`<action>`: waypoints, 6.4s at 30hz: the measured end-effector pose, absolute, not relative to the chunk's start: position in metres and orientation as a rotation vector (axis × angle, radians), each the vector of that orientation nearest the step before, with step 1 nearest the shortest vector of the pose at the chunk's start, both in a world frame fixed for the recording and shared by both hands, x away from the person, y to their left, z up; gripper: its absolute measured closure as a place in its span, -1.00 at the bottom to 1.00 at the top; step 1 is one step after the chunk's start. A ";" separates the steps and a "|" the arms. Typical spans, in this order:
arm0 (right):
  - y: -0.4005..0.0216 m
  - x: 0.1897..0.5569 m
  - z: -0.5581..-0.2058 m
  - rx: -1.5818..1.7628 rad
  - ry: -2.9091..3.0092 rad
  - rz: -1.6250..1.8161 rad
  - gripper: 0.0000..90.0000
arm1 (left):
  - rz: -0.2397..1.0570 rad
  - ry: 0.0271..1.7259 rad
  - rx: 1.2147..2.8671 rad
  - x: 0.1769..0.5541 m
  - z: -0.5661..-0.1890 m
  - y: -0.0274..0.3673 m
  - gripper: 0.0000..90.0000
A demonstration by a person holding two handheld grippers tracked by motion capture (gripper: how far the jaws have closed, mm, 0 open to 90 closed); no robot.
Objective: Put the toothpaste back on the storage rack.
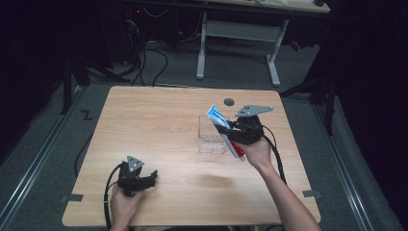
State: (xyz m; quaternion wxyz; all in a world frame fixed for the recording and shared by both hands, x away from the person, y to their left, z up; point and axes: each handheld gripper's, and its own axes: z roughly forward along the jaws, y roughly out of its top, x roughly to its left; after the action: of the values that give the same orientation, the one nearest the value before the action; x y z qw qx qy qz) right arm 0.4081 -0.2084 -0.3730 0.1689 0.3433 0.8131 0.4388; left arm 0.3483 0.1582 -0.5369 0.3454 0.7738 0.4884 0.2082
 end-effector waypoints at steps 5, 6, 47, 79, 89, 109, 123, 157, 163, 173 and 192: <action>-0.201 0.413 -0.372 0.970 2.325 1.252 0.55 | 0.541 1.269 2.008 0.348 -0.537 0.158 -0.51; -0.199 0.414 -0.371 0.967 2.328 1.250 0.54 | 0.541 1.269 2.009 0.348 -0.537 0.158 -0.51; -0.177 0.473 -0.362 1.061 2.150 1.324 0.53 | 0.536 1.260 2.012 0.348 -0.537 0.159 -0.51; -0.170 0.493 -0.396 1.127 2.230 1.166 0.50 | 0.534 1.257 2.016 0.347 -0.537 0.159 -0.51; -0.175 0.491 -0.402 1.132 2.248 1.134 0.50 | 0.533 1.258 2.012 0.347 -0.537 0.159 -0.51; -0.174 0.485 -0.416 1.142 2.308 1.116 0.48 | 0.535 1.260 2.011 0.347 -0.537 0.159 -0.50; -0.180 0.486 -0.427 1.173 2.320 1.118 0.46 | 0.535 1.259 2.011 0.347 -0.537 0.159 -0.50; -0.189 0.477 -0.415 1.164 2.281 1.150 0.25 | 0.531 1.262 2.007 0.347 -0.537 0.160 -0.50; -0.198 0.472 -0.409 1.158 2.239 1.164 0.27 | 0.532 1.261 2.010 0.347 -0.537 0.160 -0.50; -0.211 0.467 -0.402 1.155 2.212 1.178 0.32 | 0.532 1.261 2.010 0.347 -0.537 0.160 -0.50; -0.244 0.451 -0.393 1.176 2.174 1.219 0.37 | 0.531 1.262 2.008 0.347 -0.537 0.160 -0.50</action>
State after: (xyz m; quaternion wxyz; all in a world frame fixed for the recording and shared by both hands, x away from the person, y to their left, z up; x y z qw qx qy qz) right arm 0.4509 -0.2444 -0.3929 0.1918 0.4188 0.7742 0.4342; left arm 0.3471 0.1599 -0.5367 0.3480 0.7746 0.4867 0.2049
